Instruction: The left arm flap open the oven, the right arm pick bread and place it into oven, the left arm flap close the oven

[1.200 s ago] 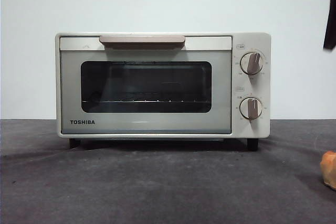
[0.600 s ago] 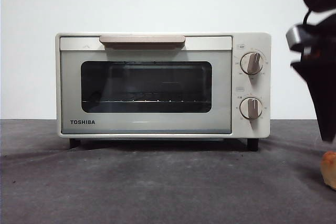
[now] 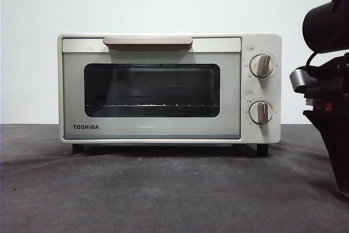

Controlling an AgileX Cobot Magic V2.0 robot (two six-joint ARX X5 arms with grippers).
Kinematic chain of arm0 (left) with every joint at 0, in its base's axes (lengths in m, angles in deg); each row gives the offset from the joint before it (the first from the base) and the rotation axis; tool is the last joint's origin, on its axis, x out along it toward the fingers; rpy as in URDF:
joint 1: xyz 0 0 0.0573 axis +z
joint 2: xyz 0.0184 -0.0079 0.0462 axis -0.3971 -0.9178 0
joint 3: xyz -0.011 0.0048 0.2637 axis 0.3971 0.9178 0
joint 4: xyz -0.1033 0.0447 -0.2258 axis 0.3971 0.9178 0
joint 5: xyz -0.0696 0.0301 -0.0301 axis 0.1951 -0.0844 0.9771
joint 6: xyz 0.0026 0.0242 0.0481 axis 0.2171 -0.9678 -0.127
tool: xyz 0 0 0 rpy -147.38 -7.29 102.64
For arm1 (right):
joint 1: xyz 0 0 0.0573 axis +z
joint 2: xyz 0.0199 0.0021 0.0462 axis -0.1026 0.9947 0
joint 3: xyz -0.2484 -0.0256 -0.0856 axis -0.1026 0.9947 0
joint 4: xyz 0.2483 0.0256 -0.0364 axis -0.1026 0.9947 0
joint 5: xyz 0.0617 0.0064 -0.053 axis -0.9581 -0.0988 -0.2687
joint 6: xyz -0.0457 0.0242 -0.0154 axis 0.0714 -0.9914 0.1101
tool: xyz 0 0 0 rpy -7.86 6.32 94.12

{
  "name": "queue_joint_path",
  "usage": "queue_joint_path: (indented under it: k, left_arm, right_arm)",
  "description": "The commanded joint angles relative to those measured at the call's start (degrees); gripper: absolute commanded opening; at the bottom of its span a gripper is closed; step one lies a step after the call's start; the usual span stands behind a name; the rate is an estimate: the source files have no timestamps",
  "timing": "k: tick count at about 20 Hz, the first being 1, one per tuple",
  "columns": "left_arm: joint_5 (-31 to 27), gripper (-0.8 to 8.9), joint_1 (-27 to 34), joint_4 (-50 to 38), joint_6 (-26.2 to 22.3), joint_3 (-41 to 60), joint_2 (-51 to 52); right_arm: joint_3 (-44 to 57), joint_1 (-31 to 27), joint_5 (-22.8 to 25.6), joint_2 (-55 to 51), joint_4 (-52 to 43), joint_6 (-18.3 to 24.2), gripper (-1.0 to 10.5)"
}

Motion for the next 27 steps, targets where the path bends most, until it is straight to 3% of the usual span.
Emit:
queue_joint_path:
  k: [1, 6, 12, 15, 22, 27]
  left_arm:
    - [0.0, 5.31, -0.3, -0.3, -0.5, -1.3, -0.4]
    - [0.0, 5.22, -0.3, 1.0, 0.1, -1.3, -0.4]
    - [-3.4, 3.13, -0.3, 1.0, 1.5, -1.3, -0.5]
    - [-5.4, 0.0, -0.3, 1.0, 2.7, -1.7, -1.9]
    - [-6.6, 0.16, -1.4, 1.1, 3.8, -7.0, -14.8]
    - [-9.1, 0.16, -5.2, 3.9, -1.3, -18.4, -30.3]
  right_arm:
    - [-0.3, 0.3, 0.0, 0.9, -0.2, -0.6, 2.5]
    - [-0.4, 0.3, 0.0, -1.7, 1.2, -1.0, 2.2]
    - [-0.4, 0.3, -2.1, -17.8, 8.1, -1.2, 2.2]
    - [-0.4, 0.3, -4.4, -29.2, 8.7, -1.8, 2.2]
    - [-0.4, 0.3, -6.2, -53.7, 7.3, -4.2, 2.2]
    - [-0.4, 0.3, -6.2, -64.0, 7.3, -8.5, 2.2]
